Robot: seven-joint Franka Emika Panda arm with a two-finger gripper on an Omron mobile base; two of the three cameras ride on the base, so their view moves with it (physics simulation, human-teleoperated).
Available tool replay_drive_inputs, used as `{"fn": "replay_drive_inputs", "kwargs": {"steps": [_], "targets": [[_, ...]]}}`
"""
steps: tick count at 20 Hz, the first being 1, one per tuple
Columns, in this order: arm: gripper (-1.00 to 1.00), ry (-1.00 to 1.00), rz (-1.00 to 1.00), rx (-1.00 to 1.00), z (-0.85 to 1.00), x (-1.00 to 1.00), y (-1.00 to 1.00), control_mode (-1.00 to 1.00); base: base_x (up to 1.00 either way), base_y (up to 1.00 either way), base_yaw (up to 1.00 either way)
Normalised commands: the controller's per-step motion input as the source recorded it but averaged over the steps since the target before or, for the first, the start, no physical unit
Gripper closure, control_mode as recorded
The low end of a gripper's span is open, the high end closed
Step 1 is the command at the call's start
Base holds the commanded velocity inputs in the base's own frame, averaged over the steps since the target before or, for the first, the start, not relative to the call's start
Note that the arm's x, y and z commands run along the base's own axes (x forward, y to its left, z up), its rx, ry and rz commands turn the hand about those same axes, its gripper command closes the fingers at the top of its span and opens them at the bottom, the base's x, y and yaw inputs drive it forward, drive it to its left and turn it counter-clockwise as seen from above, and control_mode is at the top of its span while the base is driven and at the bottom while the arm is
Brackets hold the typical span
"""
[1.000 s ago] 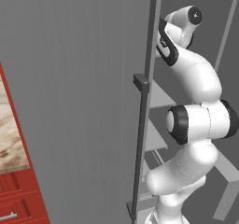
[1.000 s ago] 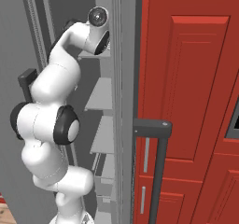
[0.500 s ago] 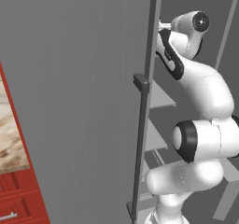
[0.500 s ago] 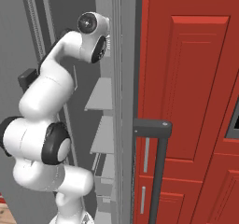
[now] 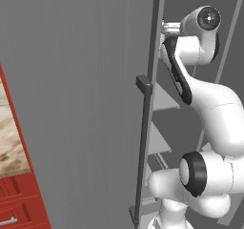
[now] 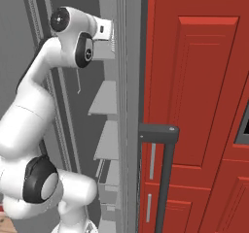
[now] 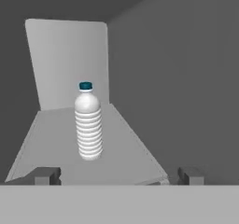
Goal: Take the bottled waters from the counter and place them in the freezer to freeze. Close the freezer door after placing the bottles.
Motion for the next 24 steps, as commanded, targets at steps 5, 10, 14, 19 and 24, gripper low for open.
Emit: {"fn": "replay_drive_inputs", "kwargs": {"steps": [5, 10, 14, 19, 24], "targets": [[-1.0, 0.1, -0.07, 0.0, 0.01, -0.97, 0.53, -1.0, 0.0, 0.0, 0.0], [-1.0, 0.04, -0.02, 0.0, 0.0, -1.0, 0.33, -1.0, 0.0, 0.0, 0.0], [-1.0, 0.08, 0.0, 0.02, 0.0, -1.0, 0.37, -1.0, 0.0, 0.0, 0.0], [-1.0, 0.11, 0.0, 0.05, 0.0, -1.0, 0.39, -1.0, 0.0, 0.0, 0.0], [-1.0, 0.1, 0.0, 0.07, -0.05, -1.0, 0.31, -1.0, 0.0, 0.0, 0.0]]}}
